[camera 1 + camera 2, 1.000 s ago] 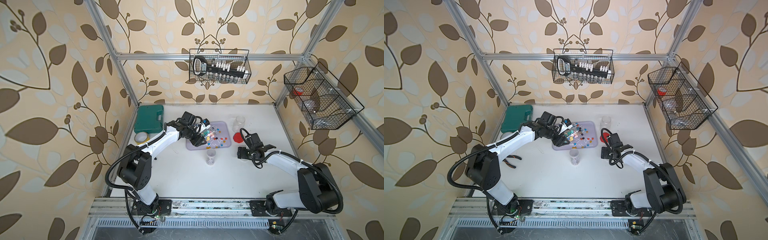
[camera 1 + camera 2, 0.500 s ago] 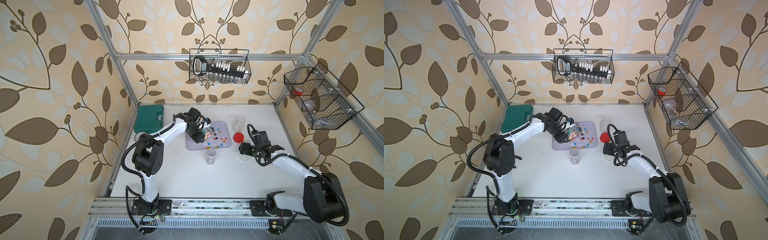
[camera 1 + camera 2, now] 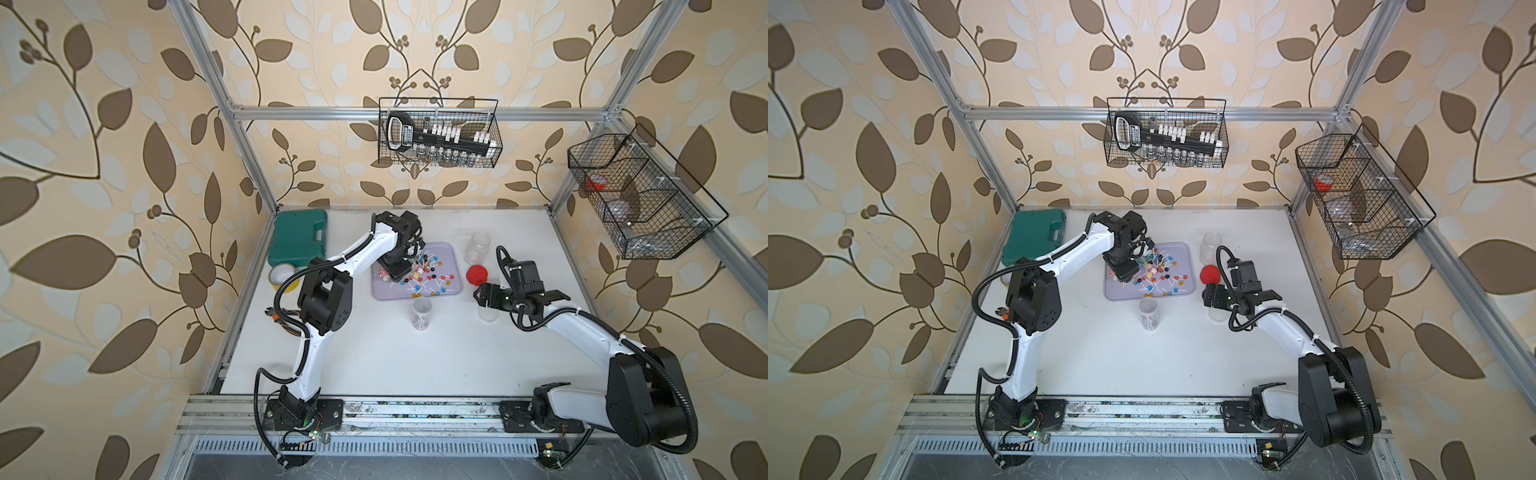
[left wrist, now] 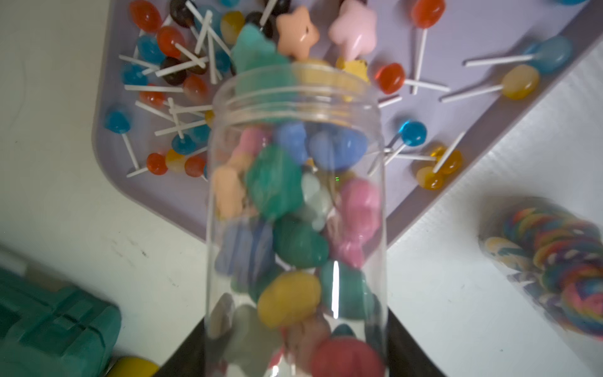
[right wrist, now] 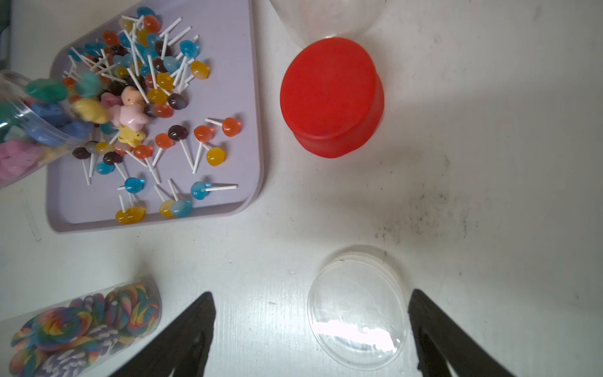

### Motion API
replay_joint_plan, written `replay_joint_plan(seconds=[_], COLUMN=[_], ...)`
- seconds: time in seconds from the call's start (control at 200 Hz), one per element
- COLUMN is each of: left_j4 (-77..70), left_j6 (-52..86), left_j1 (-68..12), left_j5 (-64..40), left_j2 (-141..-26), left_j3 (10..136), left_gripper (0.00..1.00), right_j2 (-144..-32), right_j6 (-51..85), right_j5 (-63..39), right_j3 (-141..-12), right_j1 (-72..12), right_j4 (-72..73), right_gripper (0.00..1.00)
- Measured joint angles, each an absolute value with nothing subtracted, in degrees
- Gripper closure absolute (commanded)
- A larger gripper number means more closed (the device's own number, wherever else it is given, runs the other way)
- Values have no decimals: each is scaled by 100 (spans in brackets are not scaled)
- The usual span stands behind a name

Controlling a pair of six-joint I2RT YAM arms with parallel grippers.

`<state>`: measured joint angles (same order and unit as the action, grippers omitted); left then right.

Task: Pour the candies out of the jar
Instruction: 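Pour the candies out of the jar onto the tray.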

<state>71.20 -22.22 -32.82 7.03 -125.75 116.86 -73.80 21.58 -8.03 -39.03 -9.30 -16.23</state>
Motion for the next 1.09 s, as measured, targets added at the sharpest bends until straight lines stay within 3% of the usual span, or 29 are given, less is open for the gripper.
replay_joint_plan(seconds=[0.275, 0.855, 0.985, 1.095], left_j4=[8250, 8659, 8364, 7738], left_j6=[-1839, -1612, -1625, -1699], left_j1=[-3524, -3612, -3640, -3618], left_j5=[1557, 2152, 2008, 1570], left_j2=[-13045, -13019, -12634, -11673], left_j3=[12661, 12715, 12457, 11653], left_gripper=[44, 44, 44, 44], right_j2=[-7380, -7369, -7247, -7041], right_j6=[2158, 2115, 2071, 2023], right_j5=[-928, -1024, -1321, -1743], right_j3=[-3903, -3903, -3905, -4003], right_j1=[-923, -923, -923, -923], right_j4=[-1570, -1555, -1522, -1509], right_gripper=[11, 10, 13, 17])
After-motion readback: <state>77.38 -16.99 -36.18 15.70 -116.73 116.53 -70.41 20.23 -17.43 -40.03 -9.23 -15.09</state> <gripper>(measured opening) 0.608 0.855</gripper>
